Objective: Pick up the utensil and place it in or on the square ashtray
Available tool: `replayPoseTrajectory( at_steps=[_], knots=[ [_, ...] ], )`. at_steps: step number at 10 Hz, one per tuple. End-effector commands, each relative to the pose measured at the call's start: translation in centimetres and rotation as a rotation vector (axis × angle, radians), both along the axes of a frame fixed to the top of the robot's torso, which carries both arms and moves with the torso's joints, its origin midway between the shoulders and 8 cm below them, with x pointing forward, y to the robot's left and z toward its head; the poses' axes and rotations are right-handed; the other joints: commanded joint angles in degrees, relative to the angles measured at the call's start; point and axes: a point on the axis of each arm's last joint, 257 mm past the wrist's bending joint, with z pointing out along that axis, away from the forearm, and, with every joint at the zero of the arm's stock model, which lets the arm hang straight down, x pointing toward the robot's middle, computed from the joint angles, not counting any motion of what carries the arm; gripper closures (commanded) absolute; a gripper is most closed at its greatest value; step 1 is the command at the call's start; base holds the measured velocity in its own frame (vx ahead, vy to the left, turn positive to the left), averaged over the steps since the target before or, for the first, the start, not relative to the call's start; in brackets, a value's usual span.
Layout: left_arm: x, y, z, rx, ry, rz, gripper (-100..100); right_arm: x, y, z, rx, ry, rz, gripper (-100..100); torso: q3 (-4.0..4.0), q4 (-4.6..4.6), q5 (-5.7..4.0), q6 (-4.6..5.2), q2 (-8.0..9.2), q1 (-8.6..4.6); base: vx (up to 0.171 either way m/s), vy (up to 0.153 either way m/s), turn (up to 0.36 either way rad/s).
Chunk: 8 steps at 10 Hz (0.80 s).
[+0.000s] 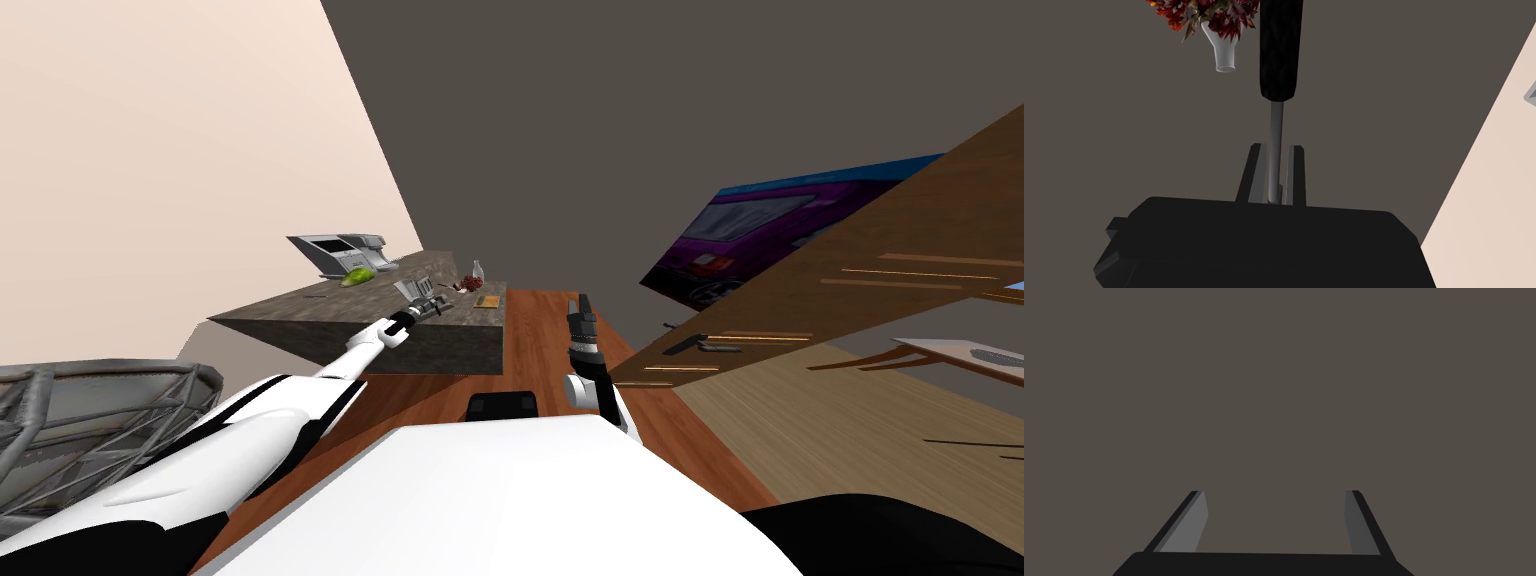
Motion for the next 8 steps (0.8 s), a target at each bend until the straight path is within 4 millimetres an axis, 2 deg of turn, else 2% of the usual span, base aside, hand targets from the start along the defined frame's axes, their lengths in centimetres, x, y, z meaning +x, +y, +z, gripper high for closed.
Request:
replayPoseTrajectory(
  at_steps=[1, 2, 3, 4, 5, 7, 8],
  knots=[
    [0.0, 0.0, 0.0, 0.0, 0.0, 0.0, 100, 0.0, 0.0, 0.0, 0.0, 0.0, 0.0, 0, 0.0, 0.0, 0.0, 0.0, 0.0, 0.0, 0.0, 0.0, 0.0],
    [0.0, 0.0, 0.0, 0.0, 0.0, 0.0, 100, 0.0, 0.0, 0.0, 0.0, 0.0, 0.0, 0, -0.01, 0.0, 0.0, 0.0, -0.02, 0.0, 0.0, 0.0, 0.0],
    [0.0, 0.0, 0.0, 0.0, 0.0, 0.0, 0, 0.0, 0.0, 0.0, 0.0, 0.0, 0.0, 0, -0.02, -0.01, 0.0, 0.0, -0.03, 0.0, 0.0, 0.0, 0.0],
    [-2.4, 3.4, -1.1, 0.0, 0.018, 0.027, 100, 0.0, 0.0, 0.0, 0.0, 0.0, 0.0, 0, -0.02, -0.01, 0.0, 0.0, -0.04, 0.0, 0.105, -0.098, -0.052],
    [-2.4, 2.9, -0.8, -0.002, 0.008, 0.009, 100, 0.0, 0.0, 0.0, 0.0, 0.0, 0.0, 0, -0.2, -0.15, 0.02, -0.16, -0.29, -0.19, 0.116, -0.115, 0.032],
    [-5.1, 6.3, -1.4, -0.002, 0.018, 0.028, 100, 0.0, 0.0, 0.0, 0.0, 0.0, 0.0, 0, -0.27, -0.21, 0.03, -0.15, -0.35, -0.18, 0.081, -0.118, -0.012],
    [-5.1, 5.9, -1.2, -0.004, 0.009, 0.012, 100, 0.0, 0.0, 0.0, 0.0, 0.0, 0.0, 0, -0.32, -0.29, 0.09, -0.23, -0.38, -0.17, 0.062, -0.097, 0.017]
  ],
)
